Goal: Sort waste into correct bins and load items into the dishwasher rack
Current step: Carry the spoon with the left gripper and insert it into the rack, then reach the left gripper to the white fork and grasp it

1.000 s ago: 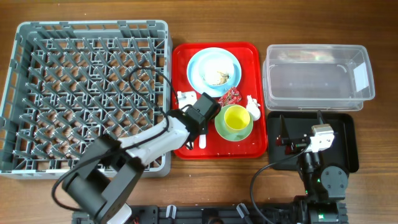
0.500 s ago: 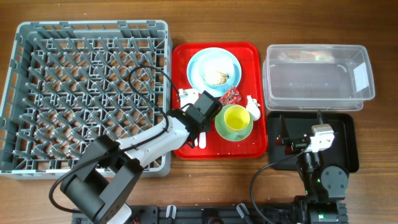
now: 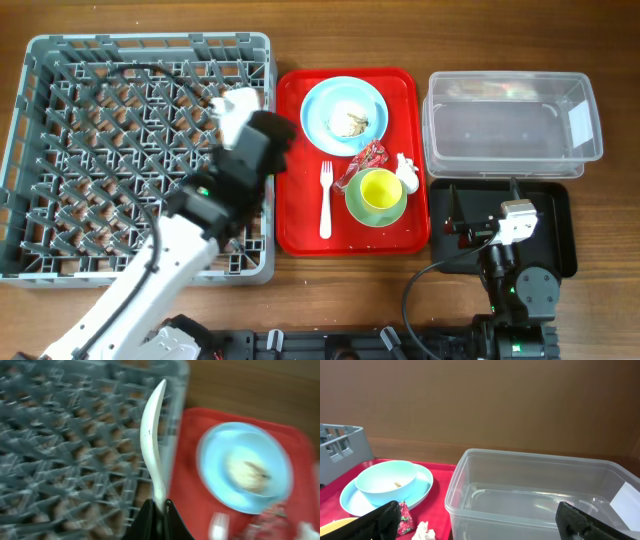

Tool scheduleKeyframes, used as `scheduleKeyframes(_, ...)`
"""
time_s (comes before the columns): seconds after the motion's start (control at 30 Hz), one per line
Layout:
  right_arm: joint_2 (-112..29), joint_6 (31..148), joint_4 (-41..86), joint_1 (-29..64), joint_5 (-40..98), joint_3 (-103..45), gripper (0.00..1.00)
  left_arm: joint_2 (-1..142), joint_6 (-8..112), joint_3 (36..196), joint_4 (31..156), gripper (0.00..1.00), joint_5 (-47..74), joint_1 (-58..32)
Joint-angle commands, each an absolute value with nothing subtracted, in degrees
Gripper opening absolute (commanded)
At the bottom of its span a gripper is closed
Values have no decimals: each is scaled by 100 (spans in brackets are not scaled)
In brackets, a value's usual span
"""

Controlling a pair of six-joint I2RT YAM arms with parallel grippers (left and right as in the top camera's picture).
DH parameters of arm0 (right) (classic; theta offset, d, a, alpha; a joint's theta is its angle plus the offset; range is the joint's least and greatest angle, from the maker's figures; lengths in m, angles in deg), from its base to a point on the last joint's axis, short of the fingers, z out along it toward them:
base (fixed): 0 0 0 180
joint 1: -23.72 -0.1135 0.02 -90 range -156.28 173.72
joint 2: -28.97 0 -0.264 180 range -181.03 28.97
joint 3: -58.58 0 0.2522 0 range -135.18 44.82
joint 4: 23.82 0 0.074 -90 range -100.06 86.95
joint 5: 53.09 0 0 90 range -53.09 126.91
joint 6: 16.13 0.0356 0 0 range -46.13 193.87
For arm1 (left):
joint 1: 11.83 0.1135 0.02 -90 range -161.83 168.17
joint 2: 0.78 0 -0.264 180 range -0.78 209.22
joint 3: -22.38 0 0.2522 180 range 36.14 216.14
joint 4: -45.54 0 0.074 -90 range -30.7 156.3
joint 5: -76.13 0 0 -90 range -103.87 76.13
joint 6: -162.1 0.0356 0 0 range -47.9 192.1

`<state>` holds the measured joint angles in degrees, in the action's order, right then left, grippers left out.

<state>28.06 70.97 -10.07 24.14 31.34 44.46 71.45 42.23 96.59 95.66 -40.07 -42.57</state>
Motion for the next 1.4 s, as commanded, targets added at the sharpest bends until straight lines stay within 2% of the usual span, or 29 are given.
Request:
scheduleKeyframes(0.0,2832,7086,-1037,2438,3102,4453,100,7370,5373,9626,9573,4,-2936,-3425)
scheduleKeyframes(0.2,2832,7086,-1037,2438,3102,4453,100,8117,6298,9626,9536,4,-1382,-2876)
scheduleKeyframes(0.3,2832,7088,-1037,2438,3102,4453,100,8526,6265,9626,9490,7,-1364,-2885)
scheduleKeyframes(0.4,2832,7086,-1037,2438,3102,4453,100,8878,6269,9626,9450,17,-1377,-2885)
scheduleKeyframes(0.43,2832,7088,-1037,2438,3102,4453,100,8939,6269,9626,9448,33,-1471,-2885)
scheduleKeyframes(0.47,2832,7088,-1037,2438,3102,4453,100,8963,6267,9626,9450,39,-1576,-2885)
scheduleKeyframes(0.6,2832,7086,-1037,2438,3102,4453,100,8836,6020,9628,9378,41,-2280,-2885)
scheduleKeyframes(0.7,2832,7088,-1037,2438,3102,4453,100,8485,5968,9628,9291,40,-2298,-2885)
scheduleKeyframes(0.77,2832,7088,-1037,2438,3102,4453,100,8227,5965,9628,9280,30,-2295,-2885)
scheduleKeyframes(0.9,2832,7086,-1037,2438,3102,4453,100,7691,5891,9628,9308,29,-2260,-2887)
scheduleKeyframes(0.97,2832,7086,-1037,2438,3102,4453,100,7490,5430,9628,9359,21,-1900,-2887)
scheduleKeyframes(1.03,2832,7088,-1037,2438,3102,4453,100,7392,4910,9626,9387,20,-925,-2950)
scheduleKeyframes(1.07,2832,7086,-1037,2438,3102,4453,100,7396,4693,9626,9442,17,-617,-3031)
scheduleKeyframes(1.13,2832,7088,-1037,2438,3102,4453,100,7486,4167,9611,9636,16,-429,-3326)
scheduleKeyframes(1.23,2832,7088,-1037,2438,3102,4453,100,7792,4007,9611,9708,20,-457,-3971)
scheduleKeyframes(1.37,2832,7088,-1037,2438,3102,4453,100,8404,3557,9611,9702,20,-1026,-4793)
